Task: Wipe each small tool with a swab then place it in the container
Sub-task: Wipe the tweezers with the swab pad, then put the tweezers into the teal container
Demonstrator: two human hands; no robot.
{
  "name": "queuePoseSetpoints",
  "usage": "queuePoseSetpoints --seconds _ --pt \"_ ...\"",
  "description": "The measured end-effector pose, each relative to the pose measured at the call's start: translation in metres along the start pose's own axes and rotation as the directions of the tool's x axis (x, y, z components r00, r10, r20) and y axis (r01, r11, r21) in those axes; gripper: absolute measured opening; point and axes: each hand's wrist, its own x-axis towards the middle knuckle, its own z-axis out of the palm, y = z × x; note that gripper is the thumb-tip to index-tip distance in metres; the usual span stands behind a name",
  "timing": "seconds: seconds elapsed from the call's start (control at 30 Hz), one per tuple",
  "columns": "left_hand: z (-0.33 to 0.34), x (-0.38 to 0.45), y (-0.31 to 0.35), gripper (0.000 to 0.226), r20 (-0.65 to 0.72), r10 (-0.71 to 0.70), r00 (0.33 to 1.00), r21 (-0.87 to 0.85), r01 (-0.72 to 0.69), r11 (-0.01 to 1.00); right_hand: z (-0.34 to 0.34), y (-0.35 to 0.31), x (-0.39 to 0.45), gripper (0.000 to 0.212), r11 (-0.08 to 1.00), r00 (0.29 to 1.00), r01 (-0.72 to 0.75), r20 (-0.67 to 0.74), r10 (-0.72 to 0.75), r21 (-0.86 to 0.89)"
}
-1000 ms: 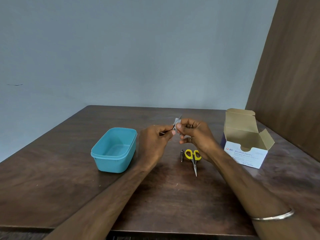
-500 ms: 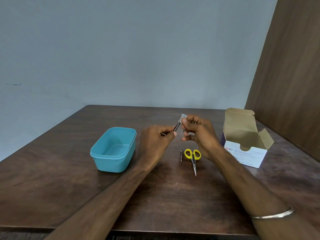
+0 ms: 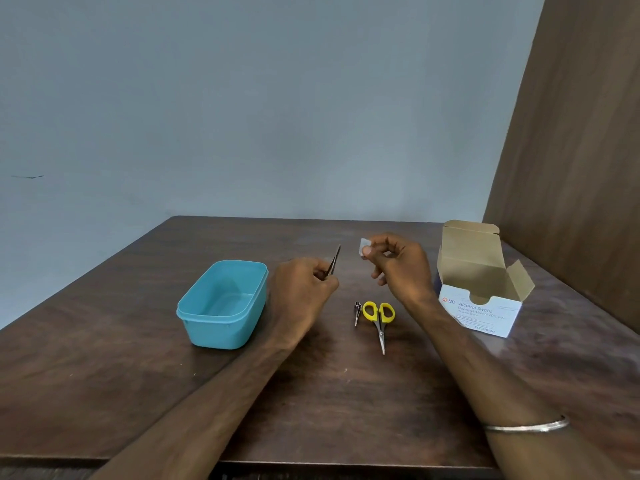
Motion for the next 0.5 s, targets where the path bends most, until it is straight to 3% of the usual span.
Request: queuePoseSetpoints --seconds 0.13,0.23,0.33,0.5 --pt "-0.006 -0.001 0.010 0.020 -0.020 0.052 0.998 0.029 -0.051 0.998 0.001 0.001 -0.003 0.028 0.985 0.994 0.102 0.058 -0.094 -0.140" --pt "-0.021 0.003 0.020 0.009 -0.046 0.092 0.995 0.086 -0.088 0.992 0.002 -0.001 -0.005 0.016 0.979 0.992 0.109 0.082 -0.096 -0.172" --pt "-0.046 0.015 0.025 0.013 -0.091 0.040 0.995 0.120 -0.029 0.992 0.001 -0.002 -0.007 0.008 0.968 0.993 0.096 0.089 -0.077 -0.231" --pt "-0.091 0.036 0.015 0.011 -0.078 0.025 0.997 0.279 -0.002 0.960 0.002 -0.003 -0.008 0.006 0.964 0.990 0.063 0.137 -0.028 -0.259"
